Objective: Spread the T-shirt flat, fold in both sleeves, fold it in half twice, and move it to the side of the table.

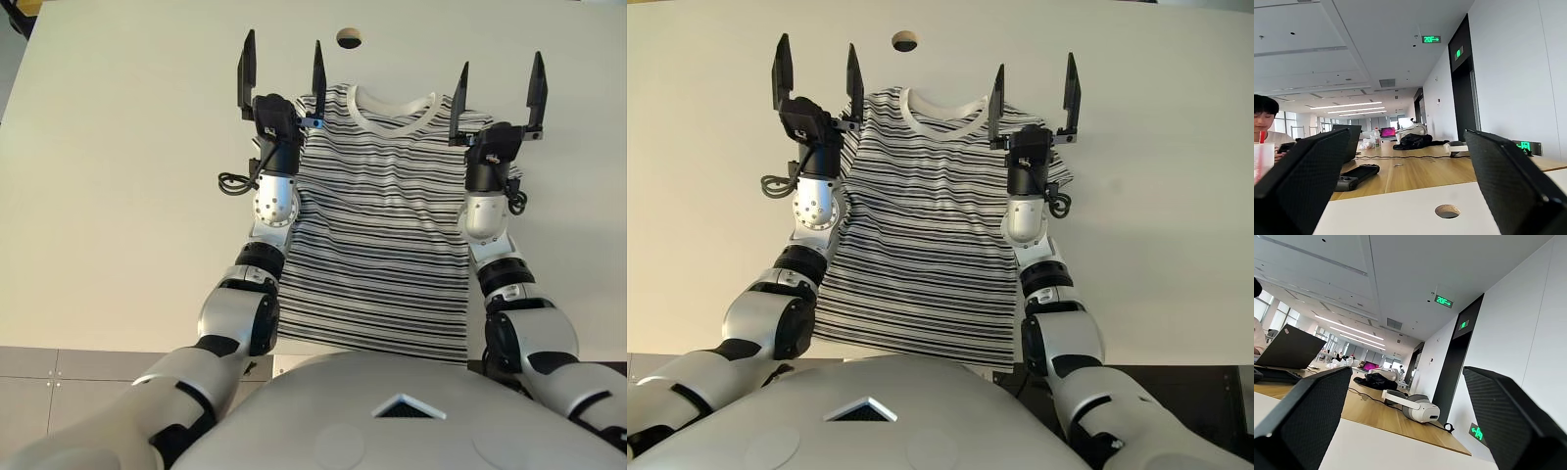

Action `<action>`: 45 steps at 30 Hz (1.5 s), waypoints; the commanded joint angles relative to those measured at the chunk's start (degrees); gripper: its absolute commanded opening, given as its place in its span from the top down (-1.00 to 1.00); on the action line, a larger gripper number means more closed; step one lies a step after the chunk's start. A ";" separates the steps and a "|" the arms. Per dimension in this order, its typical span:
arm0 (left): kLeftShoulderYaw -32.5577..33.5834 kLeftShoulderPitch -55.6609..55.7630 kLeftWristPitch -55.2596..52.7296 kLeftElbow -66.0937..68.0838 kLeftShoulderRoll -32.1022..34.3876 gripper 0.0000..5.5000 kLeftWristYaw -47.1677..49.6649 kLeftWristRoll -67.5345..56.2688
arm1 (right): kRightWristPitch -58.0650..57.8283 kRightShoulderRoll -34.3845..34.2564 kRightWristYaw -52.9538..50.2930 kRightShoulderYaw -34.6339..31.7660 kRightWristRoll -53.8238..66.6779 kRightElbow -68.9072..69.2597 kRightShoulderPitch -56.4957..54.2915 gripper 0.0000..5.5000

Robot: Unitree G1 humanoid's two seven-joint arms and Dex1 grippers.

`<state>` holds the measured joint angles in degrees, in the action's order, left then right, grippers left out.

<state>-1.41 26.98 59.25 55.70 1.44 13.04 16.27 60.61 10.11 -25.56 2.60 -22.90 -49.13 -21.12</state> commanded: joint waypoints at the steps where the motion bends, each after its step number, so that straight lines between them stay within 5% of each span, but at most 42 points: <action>1: -6.87 3.20 -8.46 -6.86 10.41 -0.57 6.53 19.10 | -1.64 0.76 0.83 0.05 -0.58 5.17 0.26 -0.53; 8: -22.63 10.67 -20.86 -1.67 26.80 -0.57 -2.94 39.24 | -7.24 9.73 14.79 2.58 -0.55 25.90 11.20 -0.53; 18: -35.38 16.07 -20.92 12.13 26.44 -0.57 -6.75 42.68 | -18.02 18.42 31.56 0.58 14.33 50.29 23.67 -0.53; 30: -33.34 5.34 -24.33 3.06 35.05 -0.57 -4.15 35.07 | -18.98 19.58 40.32 6.19 7.50 47.60 26.88 -0.53; 45: -29.48 7.69 -29.07 4.72 34.24 -0.57 5.30 31.16 | -18.18 18.67 40.26 7.78 6.27 45.60 25.96 -0.53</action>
<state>-31.76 34.83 31.09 61.42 35.66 15.68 47.79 42.24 29.06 14.48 10.42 -16.65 -3.57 5.31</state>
